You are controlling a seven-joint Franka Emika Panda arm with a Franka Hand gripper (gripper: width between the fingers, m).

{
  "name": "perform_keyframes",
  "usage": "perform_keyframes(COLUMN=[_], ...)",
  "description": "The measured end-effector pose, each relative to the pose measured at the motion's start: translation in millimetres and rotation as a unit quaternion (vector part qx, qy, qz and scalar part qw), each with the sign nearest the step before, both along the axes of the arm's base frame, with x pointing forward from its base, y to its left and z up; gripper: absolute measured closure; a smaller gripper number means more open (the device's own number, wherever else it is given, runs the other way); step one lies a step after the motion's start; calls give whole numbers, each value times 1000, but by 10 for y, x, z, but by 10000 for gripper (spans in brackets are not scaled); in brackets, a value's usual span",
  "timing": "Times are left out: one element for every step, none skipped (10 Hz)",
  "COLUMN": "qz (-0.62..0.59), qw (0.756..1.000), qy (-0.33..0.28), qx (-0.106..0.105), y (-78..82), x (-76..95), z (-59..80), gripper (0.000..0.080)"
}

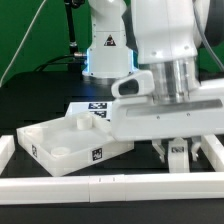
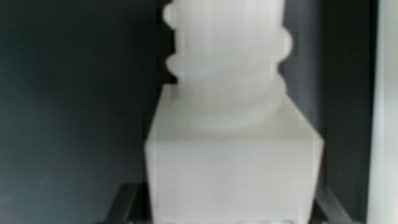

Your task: Assemble one leg

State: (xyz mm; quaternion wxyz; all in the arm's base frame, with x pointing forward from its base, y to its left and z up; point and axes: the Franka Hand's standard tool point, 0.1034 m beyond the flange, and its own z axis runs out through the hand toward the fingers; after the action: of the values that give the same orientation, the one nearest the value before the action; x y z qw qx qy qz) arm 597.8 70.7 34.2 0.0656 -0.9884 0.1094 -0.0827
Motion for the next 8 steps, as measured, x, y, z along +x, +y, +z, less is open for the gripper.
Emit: perform_keyframes(qz=[4,4,-13,-16,-12,-11,-11,-9], qw=[1000,1000,1000,1000,1000,1000,1000,1000], qy=[-4,-7,-12,-11,-11,-11,-11,-10], qx=[-4,-8,-5,-2,-3,-3,-3,-4], y=[-18,-23,-5,30,26,27,28,27], x=[-161,-362,-450,-406,-407,-408,-410,-420], z=[244,495,597,544,530,535,532,528], gripper=[540,540,540,540,538,538,538,538])
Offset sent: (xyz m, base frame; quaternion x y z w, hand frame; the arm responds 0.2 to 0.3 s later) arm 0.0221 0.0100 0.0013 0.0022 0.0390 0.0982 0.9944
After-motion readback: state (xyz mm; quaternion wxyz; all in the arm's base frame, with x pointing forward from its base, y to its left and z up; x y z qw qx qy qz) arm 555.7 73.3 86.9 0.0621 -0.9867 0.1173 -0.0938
